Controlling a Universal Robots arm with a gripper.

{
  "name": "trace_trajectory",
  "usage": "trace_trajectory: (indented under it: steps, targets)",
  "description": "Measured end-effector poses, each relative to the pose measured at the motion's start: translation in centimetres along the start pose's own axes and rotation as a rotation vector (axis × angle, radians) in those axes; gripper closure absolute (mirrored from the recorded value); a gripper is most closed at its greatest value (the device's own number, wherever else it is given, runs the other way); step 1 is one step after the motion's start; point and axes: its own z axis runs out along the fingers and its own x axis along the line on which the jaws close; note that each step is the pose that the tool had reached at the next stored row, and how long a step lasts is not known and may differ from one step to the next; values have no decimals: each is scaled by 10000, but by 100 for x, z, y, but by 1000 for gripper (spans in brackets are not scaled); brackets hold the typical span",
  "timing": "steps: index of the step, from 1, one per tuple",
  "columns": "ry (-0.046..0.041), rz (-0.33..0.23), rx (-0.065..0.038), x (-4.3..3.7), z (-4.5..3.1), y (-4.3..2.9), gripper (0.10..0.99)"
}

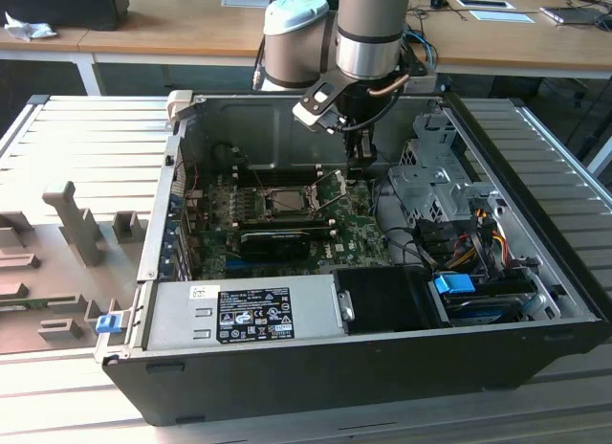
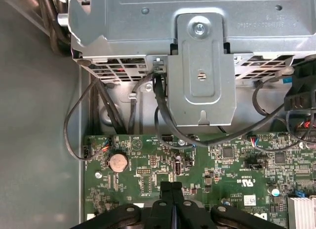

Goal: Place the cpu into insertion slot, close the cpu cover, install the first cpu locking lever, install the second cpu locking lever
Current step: 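Close the cpu cover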

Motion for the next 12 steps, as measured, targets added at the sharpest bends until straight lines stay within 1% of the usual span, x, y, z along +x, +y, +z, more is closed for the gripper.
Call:
trace_trajectory:
  steps: [4,8,9,10,11,12]
  targets:
    - [-2,-1,3,1,11,42,980]
    - [-1,-1,3,2,57,80,980]
    - [-1,-1,3,2,90,84,980]
    - [0,0,7,2,154,83,980]
    - [-2,-2,47,1,164,83,980]
    - [-6,0,123,1,164,83,980]
